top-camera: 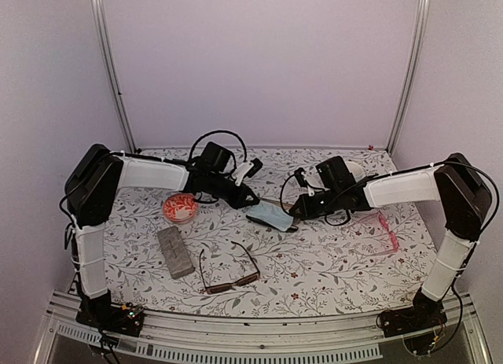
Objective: Organize the sunglasses
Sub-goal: Place the folded cleaning cloth in the sunglasses case.
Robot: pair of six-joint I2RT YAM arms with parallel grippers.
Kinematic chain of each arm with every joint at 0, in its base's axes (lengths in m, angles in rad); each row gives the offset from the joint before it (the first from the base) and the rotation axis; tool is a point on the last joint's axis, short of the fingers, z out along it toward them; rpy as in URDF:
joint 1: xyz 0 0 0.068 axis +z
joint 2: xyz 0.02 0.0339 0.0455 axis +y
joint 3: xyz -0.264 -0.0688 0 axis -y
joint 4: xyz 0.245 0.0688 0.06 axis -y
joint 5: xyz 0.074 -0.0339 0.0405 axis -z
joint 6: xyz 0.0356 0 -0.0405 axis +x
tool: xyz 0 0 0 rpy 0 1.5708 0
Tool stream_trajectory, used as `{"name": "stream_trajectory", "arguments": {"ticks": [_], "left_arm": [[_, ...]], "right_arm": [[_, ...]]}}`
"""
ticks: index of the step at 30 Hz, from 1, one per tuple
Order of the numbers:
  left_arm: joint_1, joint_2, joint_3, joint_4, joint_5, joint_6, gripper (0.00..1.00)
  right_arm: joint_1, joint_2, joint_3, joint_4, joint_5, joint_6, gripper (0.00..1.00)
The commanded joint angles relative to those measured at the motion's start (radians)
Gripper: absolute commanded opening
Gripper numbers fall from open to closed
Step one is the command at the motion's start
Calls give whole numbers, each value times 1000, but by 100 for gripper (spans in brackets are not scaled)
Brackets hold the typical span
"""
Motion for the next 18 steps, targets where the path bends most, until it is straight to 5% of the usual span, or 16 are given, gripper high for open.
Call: {"name": "stream_trajectory", "arguments": {"ticks": [1,18], "left_arm": [[12,40,43,-43,8,15,0],[12,71,58,-54,29,3,0]], "right_arm": [[-6,43,48,-11,35,4,0],[-12,109,102,-61,27,-23,0]]}}
